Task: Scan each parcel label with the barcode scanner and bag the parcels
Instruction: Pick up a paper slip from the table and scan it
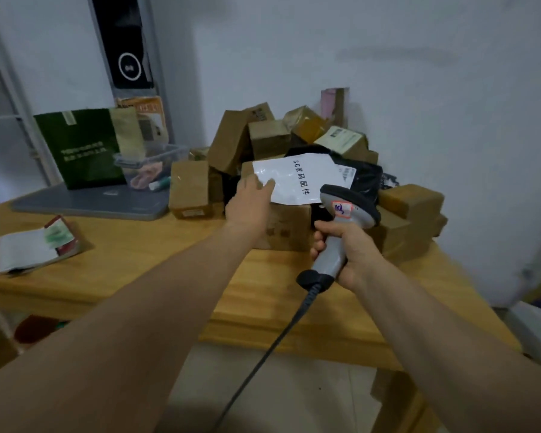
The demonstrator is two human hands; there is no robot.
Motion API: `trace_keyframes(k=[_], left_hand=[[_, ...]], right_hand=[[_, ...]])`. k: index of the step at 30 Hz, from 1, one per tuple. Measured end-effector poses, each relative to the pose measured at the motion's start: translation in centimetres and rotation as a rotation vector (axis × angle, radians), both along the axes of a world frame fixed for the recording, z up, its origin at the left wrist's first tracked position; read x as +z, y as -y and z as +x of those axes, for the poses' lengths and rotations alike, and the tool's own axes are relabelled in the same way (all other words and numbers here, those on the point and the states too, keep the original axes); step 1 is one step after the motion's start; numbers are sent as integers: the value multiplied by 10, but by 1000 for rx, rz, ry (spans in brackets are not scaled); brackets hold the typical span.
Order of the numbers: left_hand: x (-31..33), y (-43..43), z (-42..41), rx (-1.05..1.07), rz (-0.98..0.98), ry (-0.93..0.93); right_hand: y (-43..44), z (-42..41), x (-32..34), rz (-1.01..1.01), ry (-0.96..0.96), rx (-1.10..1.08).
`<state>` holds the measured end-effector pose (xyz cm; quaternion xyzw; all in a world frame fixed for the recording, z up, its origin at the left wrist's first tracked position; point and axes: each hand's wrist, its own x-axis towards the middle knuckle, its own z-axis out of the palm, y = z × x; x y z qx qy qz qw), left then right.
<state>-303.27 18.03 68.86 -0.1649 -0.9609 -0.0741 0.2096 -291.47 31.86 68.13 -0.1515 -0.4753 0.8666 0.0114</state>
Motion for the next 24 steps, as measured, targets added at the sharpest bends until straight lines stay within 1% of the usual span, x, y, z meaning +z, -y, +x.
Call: trace_keyframes(k=[2, 5, 7, 8, 10, 12, 14, 17, 18, 21, 24], left_hand=[[4, -5, -16, 10, -173, -42], [4, -11, -36, 27, -356, -78], [3, -11, -45, 48, -407, -93], [3, -9, -49, 47, -377, -83], [6, -6, -51, 0, -215, -42], [14, -3, -45, -62, 27, -29], [27, -1, -36, -79, 363, 6], [50, 6, -21, -109, 941, 170], [58, 12, -17, -102, 1073, 194], [77, 39, -1, -44, 1196, 160], [88, 71, 17, -27, 1303, 176]], right_hand=[[-8, -3, -5, -5, 0, 7], [-15, -6, -10, -25, -9, 18], [-18, -5, -13, -35, -20, 24], [-19, -5, -13, -39, -27, 27], [-18, -3, -14, -31, -40, 30], [-14, 0, -13, -16, -48, 33], [-9, 5, -13, 4, -60, 45], [3, 19, -10, 55, -71, 82], [8, 24, -10, 69, -81, 101], [24, 36, -9, 97, -119, 142], [44, 46, -6, 95, -142, 180]])
